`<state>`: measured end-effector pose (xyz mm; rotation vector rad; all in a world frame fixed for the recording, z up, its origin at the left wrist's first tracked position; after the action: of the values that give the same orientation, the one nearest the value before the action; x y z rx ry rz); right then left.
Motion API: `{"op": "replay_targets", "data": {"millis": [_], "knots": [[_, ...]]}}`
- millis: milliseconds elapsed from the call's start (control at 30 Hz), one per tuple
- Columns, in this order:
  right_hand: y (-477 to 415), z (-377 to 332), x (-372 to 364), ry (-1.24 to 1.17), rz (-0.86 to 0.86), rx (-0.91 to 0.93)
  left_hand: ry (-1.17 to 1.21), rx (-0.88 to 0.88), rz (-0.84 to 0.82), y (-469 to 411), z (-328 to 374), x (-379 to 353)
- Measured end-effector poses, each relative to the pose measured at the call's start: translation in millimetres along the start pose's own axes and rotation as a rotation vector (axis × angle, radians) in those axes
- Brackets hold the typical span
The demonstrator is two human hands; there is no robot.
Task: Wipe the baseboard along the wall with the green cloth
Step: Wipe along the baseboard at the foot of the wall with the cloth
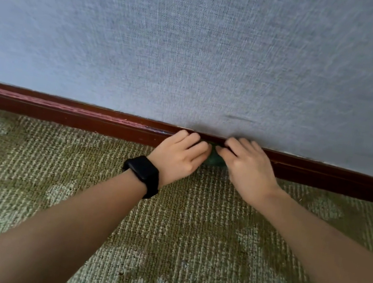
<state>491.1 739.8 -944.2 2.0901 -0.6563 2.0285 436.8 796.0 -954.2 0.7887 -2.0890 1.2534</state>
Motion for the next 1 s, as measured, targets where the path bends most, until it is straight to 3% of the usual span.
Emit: {"op": "replay_targets", "data": {"millis": [233,533,767,1000], "knots": [[-17.0,-18.9,-7.3,0.028,-0.076,0.001,-0.016,-0.037,0.009,15.6,-16.9,1.8],[-35.7,-36.4,-20.4,0.107,-0.303,-0.020,0.047,0.008,-0.186,21.6,-33.2,9.2],[-35.9,-35.7,-21.7,0.142,-0.237,0.001,0.018,0.038,-0.242,18.2,-30.4,9.3],[-32.6,-39.6,-12.3,0.140,-0.021,0.188,-0.048,0.001,-0.304,11.2,-24.7,13.3]]}}
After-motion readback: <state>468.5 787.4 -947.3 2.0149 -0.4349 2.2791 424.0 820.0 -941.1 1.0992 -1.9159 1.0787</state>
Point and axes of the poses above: each hand's wrist, its own y-axis away from the middle knuckle, its own x-axis out of the back of the hand, z = x × y, the point moved 8 cm from there along -y, towards the middle knuckle, and after that the axes turned 7 degrees about -y, right-handed, at the moved point
